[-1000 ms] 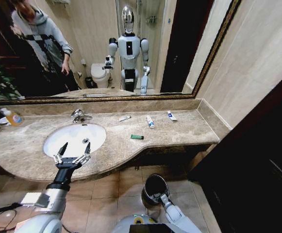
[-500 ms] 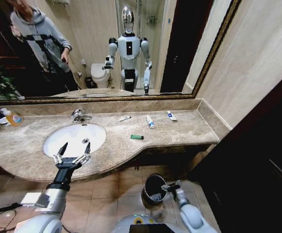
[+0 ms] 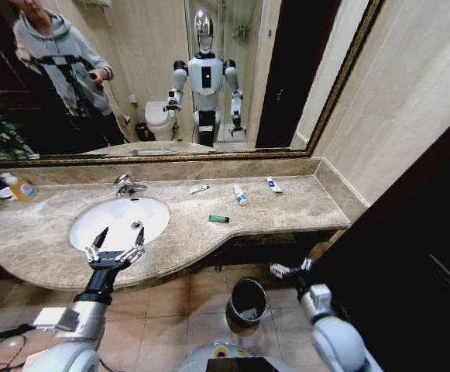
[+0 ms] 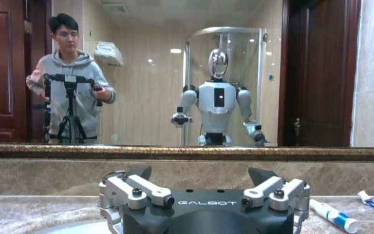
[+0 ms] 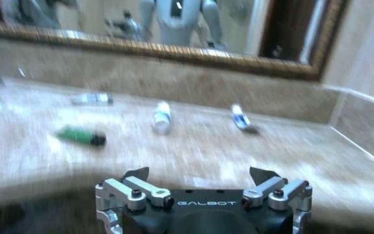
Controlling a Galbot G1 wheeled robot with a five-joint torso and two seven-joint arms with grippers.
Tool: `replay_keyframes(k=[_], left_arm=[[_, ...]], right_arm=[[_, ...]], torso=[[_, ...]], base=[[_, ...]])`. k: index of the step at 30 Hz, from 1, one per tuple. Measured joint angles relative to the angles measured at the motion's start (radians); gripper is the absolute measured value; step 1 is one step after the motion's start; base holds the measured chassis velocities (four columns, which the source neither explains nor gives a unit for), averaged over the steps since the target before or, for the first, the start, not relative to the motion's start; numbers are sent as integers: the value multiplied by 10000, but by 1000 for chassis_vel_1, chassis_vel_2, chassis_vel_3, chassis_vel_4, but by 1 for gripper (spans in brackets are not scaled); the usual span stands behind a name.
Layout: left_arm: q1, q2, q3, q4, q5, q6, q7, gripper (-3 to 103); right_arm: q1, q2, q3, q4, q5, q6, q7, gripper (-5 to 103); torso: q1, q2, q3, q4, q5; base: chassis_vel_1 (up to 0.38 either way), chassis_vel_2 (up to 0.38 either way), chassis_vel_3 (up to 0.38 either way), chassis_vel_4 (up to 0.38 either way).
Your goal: Pick up the trash from the sink and place it in the trash bin.
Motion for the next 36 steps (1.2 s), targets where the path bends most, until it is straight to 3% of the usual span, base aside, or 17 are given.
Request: replay_keyframes(k=[7, 15, 21, 36], left_arm=[[0, 0, 0, 0, 0, 0, -2, 100], [0, 0, 1, 0, 0, 0, -1, 100], [0, 0, 0, 0, 0, 0, 0, 100], [0, 0, 0, 0, 0, 0, -1, 100]], right_arm=[[2958, -822, -673, -1551, 1036, -350, -253, 100], [5888, -1006, -1595, -3497, 1738, -1047, -305, 100], [8525, -551, -2686, -6010, 1643, -996, -431, 100], [10609, 449, -3066, -9431, 594, -74, -926, 100]], torso=[[2, -1, 3, 0, 2], [3, -2, 2, 0, 0], [3, -2, 3, 1, -1], [2, -2, 1, 2, 0]], base=[[0, 0, 0, 0], [0, 0, 0, 0], [0, 0, 0, 0], [0, 0, 0, 0]])
